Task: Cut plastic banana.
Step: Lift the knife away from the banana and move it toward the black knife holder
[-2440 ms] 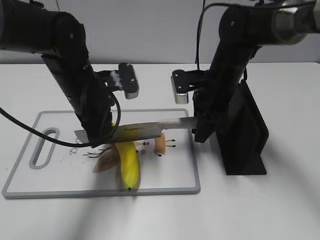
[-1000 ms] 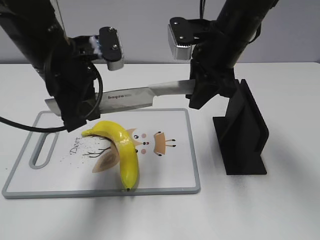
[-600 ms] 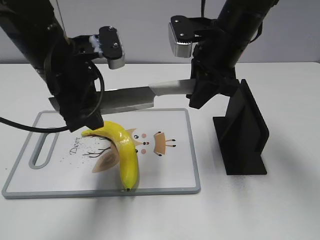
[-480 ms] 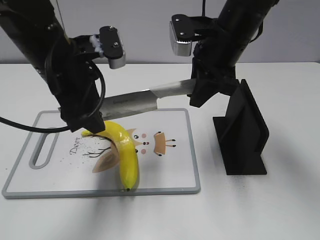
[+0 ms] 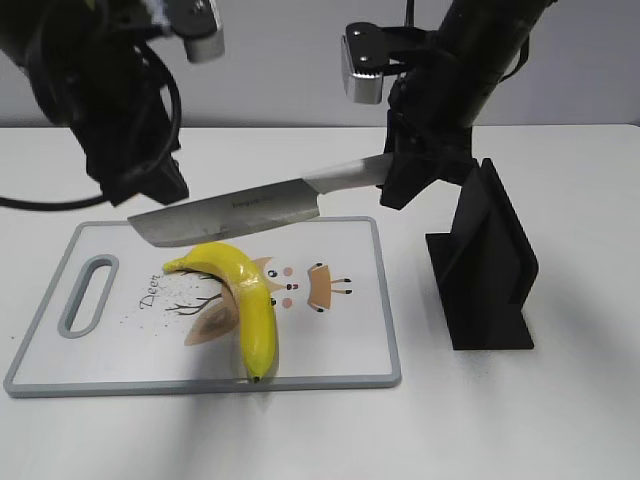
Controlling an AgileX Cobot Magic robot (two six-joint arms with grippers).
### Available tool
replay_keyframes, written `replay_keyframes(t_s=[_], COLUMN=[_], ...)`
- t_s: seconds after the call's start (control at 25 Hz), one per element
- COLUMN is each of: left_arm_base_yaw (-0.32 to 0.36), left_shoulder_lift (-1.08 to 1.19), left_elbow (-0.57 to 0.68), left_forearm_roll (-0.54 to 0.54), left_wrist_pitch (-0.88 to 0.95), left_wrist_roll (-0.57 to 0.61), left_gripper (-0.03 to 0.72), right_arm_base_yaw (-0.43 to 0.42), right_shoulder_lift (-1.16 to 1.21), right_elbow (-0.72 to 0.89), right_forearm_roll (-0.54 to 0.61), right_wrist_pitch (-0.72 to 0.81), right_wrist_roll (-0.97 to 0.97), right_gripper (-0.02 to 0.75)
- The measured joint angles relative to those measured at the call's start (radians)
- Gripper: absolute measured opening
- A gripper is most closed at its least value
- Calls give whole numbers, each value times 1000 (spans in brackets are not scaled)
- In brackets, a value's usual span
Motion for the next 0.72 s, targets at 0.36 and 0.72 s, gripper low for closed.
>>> replay_keyframes(t_s=[0.36, 0.72], left_arm_base_yaw=[196, 501], left_shoulder_lift=[-70, -77], left_elbow=[-140, -138], left_forearm_roll=[42, 69], left_wrist_pitch=[21, 176], left_wrist_roll=[-422, -786], left_gripper=[581, 576], right_arm_base_yaw=[0, -2], right_shoulder_lift=[0, -24], right_elbow=[-128, -199], right_forearm_roll=[-103, -218], right_wrist_pitch=[8, 12], right_wrist_roll=[593, 1004], right_gripper=[193, 193])
